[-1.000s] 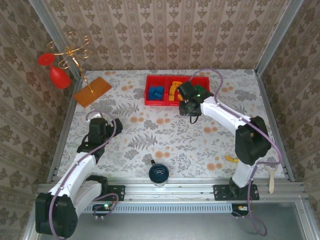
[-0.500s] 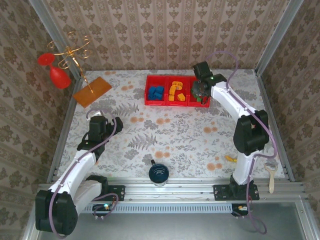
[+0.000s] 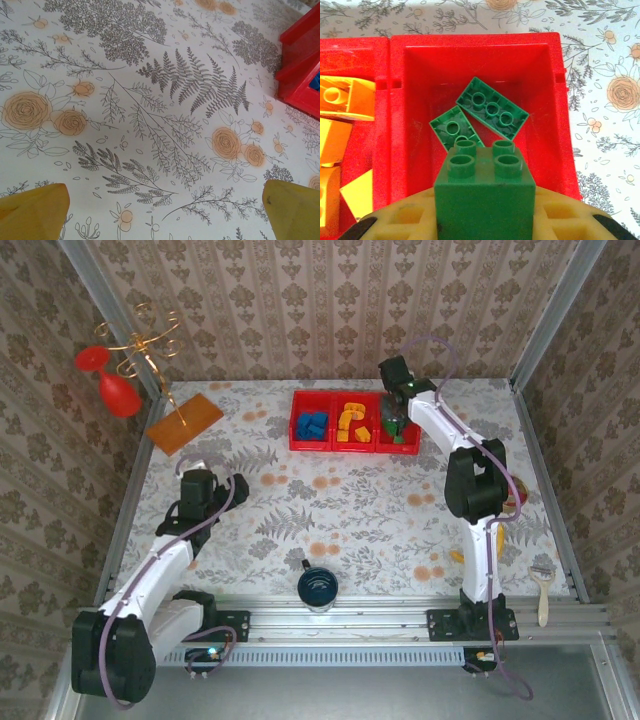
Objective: Sort the legos into containers by color
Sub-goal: Place the lego in the container, then reset both arms
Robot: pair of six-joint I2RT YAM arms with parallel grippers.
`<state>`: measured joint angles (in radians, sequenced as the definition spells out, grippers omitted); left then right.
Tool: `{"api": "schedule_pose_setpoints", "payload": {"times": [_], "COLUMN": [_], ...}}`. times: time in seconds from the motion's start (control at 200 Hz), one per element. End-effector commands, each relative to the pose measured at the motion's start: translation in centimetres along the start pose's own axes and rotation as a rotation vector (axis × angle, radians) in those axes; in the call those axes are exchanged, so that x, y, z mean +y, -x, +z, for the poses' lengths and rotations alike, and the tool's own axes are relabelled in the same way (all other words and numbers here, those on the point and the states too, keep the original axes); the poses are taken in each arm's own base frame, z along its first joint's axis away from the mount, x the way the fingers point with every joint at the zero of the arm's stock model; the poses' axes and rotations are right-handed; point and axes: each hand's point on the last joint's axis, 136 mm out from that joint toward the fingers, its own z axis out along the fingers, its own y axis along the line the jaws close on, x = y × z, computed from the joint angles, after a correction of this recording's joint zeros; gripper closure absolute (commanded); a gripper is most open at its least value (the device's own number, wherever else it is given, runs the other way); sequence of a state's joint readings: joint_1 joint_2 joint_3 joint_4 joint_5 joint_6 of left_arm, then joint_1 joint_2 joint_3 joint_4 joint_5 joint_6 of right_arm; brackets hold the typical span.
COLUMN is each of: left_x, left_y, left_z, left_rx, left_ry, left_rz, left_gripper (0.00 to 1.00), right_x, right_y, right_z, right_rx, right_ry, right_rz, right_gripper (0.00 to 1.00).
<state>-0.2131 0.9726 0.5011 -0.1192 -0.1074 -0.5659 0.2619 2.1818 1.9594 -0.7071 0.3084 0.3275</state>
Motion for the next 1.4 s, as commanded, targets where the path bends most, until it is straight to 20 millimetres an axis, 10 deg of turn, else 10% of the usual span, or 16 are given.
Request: {"api": "schedule_pose_setpoints", "payload": {"times": [0.0, 0.435, 0.73, 1.01, 1.105, 1.395], "left_x": [-1.0, -1.3, -2.1, -1.8, -1.3, 0.5], "left_y": [1.6, 1.9, 3.7, 7.0, 8.0, 9.1], "left_z": [-0.2, -0.2, -1.0, -2.0, -2.0, 0.2], "left_rx": [-0.026, -0.028, -0.08, -0.241, -0.318, -0.458], "left_ry": [-0.032, -0.041, -0.06, -0.009, 0.023, 0.142], "left_rz": [0.0, 0.021, 0.064, 0.166, 0.238, 0.446], "left_gripper": [0.0, 0.0, 0.0, 0.0, 0.0, 0.0], "right_x": [-0.8, -1.4, -2.3, -6.2, -7.8, -13.5], "right_y": [0.0, -0.1, 0.6, -1.5, -2.4, -6.6], "right_z": [0.4, -0.3, -4.6, -10.6, -12.1, -12.8], "right_rx": [0.008, 0.002, -0.065, -0.19, -0.254, -0.302], "right_ry": [-0.037, -0.036, -0.005, -0.032, -0.049, -0.148], "right_rz": [-0.017, -0.015, 0.005, 0.042, 0.071, 0.177], "right_gripper": [0.62, 0.46, 0.39, 0.2, 0.0, 0.0]}}
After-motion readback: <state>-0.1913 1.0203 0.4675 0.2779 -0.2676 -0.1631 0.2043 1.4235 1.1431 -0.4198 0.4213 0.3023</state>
